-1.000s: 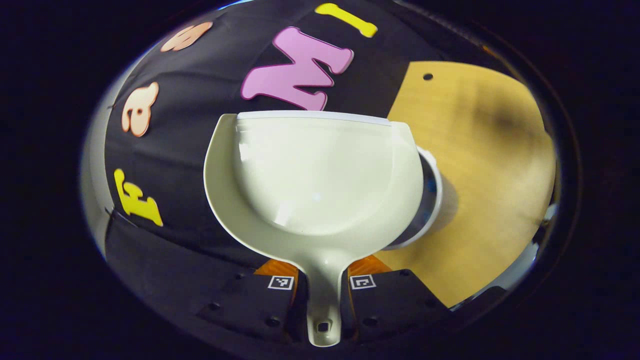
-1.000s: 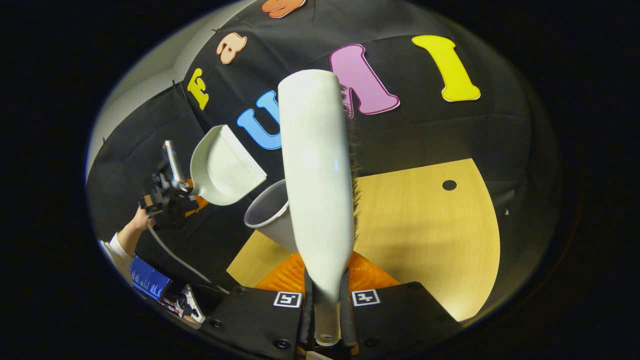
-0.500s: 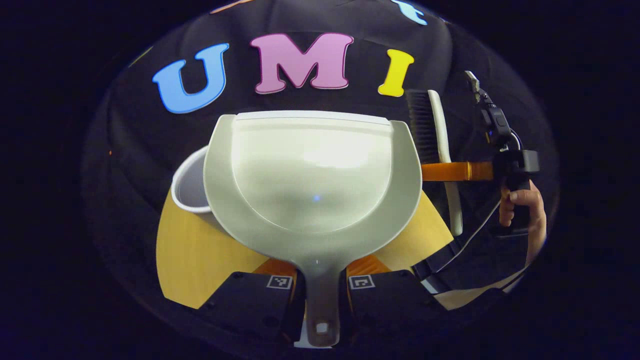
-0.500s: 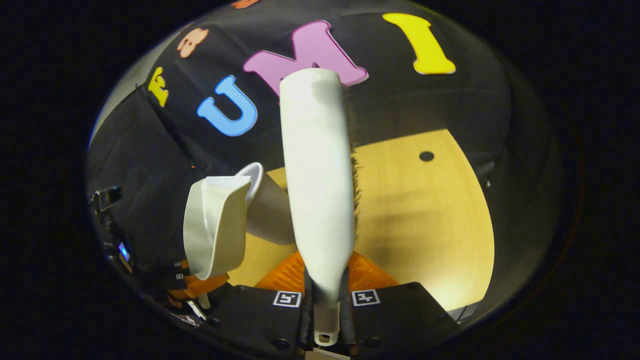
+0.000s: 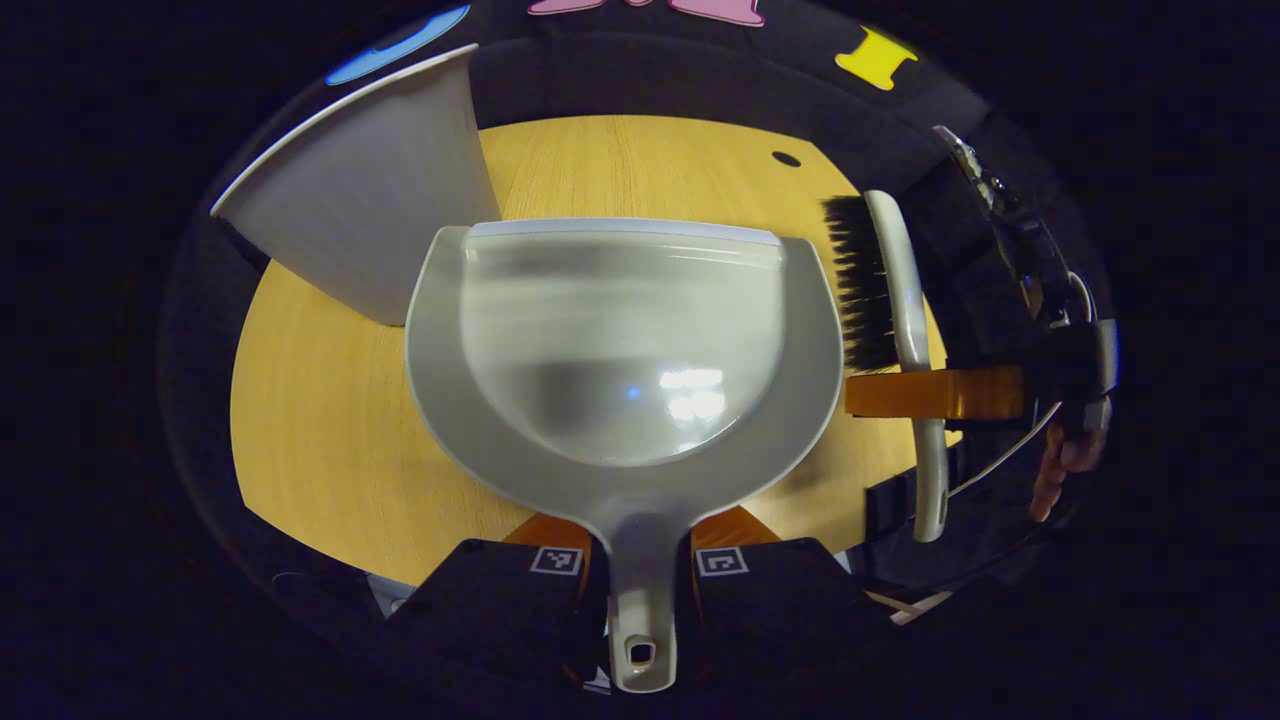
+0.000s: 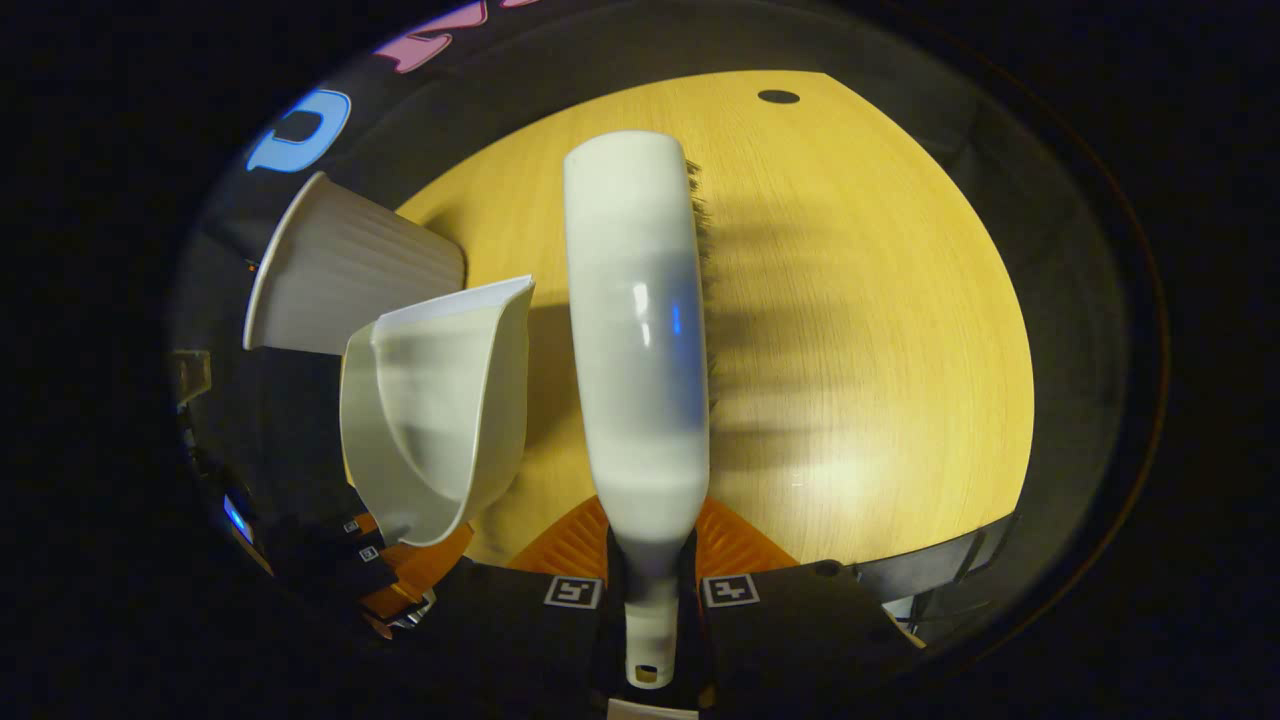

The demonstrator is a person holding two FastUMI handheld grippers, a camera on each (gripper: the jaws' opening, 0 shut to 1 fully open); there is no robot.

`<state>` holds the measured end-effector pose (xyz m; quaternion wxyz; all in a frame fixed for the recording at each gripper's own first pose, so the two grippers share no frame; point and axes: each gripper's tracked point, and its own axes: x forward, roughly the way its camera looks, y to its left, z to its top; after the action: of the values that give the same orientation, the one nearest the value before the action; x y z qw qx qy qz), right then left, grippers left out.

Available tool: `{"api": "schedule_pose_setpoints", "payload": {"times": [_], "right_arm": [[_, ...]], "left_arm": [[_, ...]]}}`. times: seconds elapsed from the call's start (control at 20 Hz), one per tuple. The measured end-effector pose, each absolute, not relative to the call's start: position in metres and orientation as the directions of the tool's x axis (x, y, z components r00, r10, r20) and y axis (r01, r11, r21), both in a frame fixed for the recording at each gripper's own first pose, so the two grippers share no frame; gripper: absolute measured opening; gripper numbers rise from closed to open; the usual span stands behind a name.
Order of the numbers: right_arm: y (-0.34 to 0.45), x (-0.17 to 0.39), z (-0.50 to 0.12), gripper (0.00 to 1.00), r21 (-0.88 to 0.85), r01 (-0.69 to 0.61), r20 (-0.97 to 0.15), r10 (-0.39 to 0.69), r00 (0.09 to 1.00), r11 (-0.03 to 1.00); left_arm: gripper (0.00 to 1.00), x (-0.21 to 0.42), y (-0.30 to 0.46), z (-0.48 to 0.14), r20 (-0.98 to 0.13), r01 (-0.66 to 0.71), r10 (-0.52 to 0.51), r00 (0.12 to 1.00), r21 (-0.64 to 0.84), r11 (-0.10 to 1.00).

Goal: Pick up the small broom and dustpan from the desktop, sweep the trash into the dustpan with the broom, and then empty the trash into the garbage bin.

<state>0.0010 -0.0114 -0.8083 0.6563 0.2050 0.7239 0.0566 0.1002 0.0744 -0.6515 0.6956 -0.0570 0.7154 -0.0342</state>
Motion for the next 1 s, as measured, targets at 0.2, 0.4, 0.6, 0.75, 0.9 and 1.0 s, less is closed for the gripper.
{"api": "schedule_pose_setpoints", "payload": {"times": [0.2, 0.4, 0.6, 0.75, 0.9, 1.0], "right_arm": [[-0.012, -0.009, -0.831, 0.23, 0.268, 0.187, -0.941, 0.298, -0.160, 0.945], [-0.016, -0.022, -0.842, 0.23, 0.233, 0.207, -0.928, 0.281, -0.246, 0.950], [-0.019, -0.031, -0.852, 0.22, 0.209, 0.228, -0.914, 0.273, -0.301, 0.951], [-0.021, -0.030, -0.849, 0.17, 0.182, 0.226, -0.920, 0.247, -0.304, 0.957], [-0.024, -0.029, -0.847, 0.21, 0.168, 0.223, -0.923, 0.233, -0.306, 0.960], [-0.026, -0.032, -0.843, 0.31, 0.169, 0.222, -0.922, 0.233, -0.308, 0.960]], "left_arm": [[0.24, 0.104, 0.066, -0.632, -0.979, -0.064, -0.151, -0.135, -0.143, 0.988], [0.25, 0.114, 0.068, -0.621, -0.968, -0.083, -0.175, -0.178, -0.163, 0.983], [0.27, 0.119, 0.070, -0.618, -0.963, -0.078, -0.162, -0.213, -0.149, 0.986], [0.28, 0.116, 0.070, -0.618, -0.959, -0.076, -0.165, -0.229, -0.151, 0.986], [0.30, 0.113, 0.070, -0.616, -0.951, -0.080, -0.176, -0.253, -0.161, 0.984], [0.48, 0.113, 0.070, -0.613, -0.953, -0.070, -0.172, -0.249, -0.159, 0.985]]}}
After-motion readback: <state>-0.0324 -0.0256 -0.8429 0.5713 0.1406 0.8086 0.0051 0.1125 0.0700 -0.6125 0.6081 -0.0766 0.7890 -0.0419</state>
